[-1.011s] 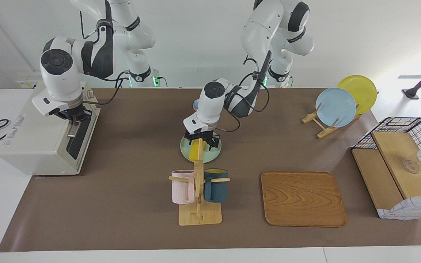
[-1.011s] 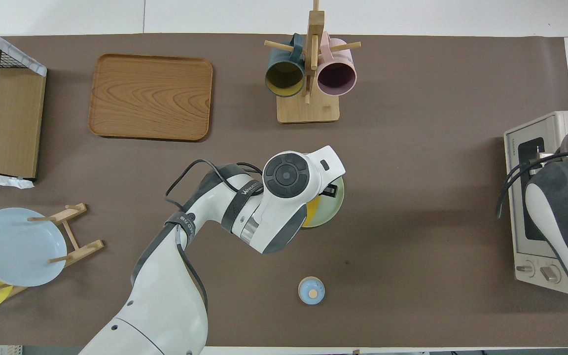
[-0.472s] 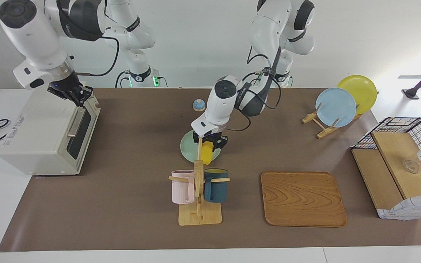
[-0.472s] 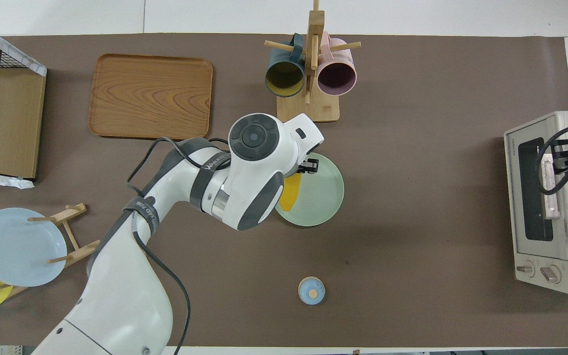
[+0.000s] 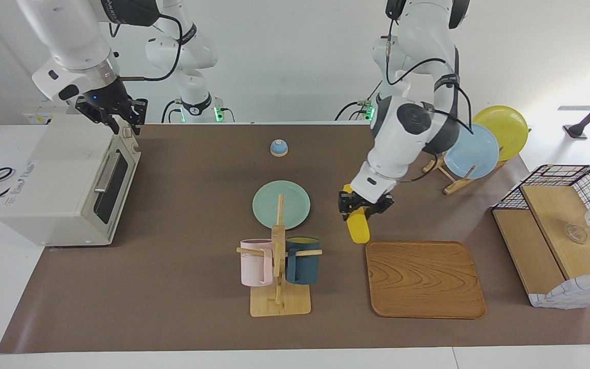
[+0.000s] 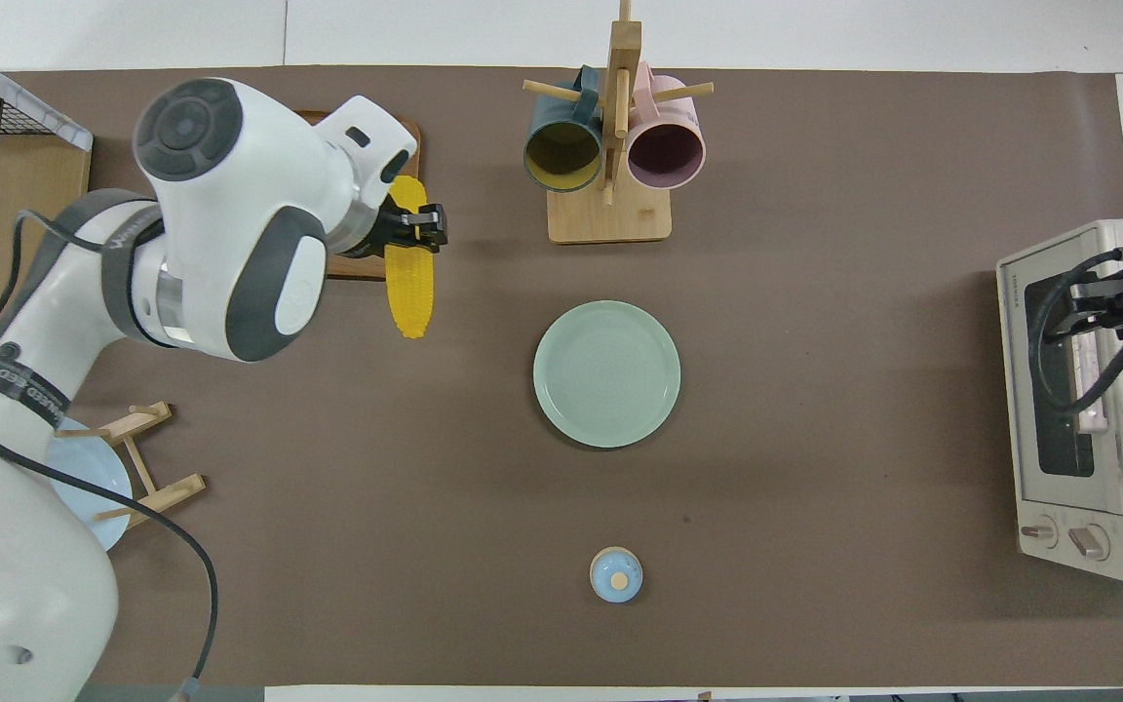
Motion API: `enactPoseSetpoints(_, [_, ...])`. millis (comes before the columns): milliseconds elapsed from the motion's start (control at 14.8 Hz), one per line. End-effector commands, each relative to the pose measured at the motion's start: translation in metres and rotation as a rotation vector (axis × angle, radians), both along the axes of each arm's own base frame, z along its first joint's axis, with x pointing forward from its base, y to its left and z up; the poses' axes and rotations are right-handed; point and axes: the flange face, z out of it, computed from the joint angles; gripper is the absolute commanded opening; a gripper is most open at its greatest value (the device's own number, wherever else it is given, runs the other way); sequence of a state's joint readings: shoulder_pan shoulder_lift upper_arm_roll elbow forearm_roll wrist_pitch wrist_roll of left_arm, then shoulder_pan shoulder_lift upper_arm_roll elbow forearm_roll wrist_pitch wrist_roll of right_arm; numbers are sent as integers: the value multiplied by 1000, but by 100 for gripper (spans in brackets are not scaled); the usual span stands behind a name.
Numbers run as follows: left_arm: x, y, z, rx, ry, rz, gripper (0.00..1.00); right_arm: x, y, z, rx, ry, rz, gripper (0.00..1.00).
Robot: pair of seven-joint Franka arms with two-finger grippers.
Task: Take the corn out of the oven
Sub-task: 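Carry the corn with the left gripper onto the wooden tray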
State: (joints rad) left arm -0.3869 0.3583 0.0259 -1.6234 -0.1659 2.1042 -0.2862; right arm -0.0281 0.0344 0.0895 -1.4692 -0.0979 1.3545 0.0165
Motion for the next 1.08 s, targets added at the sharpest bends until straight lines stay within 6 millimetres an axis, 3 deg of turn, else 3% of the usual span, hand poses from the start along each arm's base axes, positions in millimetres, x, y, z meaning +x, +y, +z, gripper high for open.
enactPoseSetpoints(0, [39, 53, -16, 3, 3, -6, 0, 1, 7, 4, 27, 17, 26, 100])
enactPoseSetpoints(202, [90, 94, -47, 10, -7, -32, 0, 2, 7, 2, 29, 17, 22, 100])
enactPoseSetpoints(337, [107, 118, -62, 13, -22, -34, 0, 3, 8, 3, 25, 12, 22, 100])
enactPoseSetpoints(607, [121, 141, -92, 24, -78, -24, 0, -2, 19, 8, 45, -6, 32, 100])
enactPoseSetpoints(742, [123, 139, -111, 29, -81, -36, 0, -2, 14, 8, 44, -5, 21, 100])
enactPoseSetpoints(1011, [123, 144, -112, 31, -82, -33, 0, 1, 0, 9, 59, -18, -5, 100])
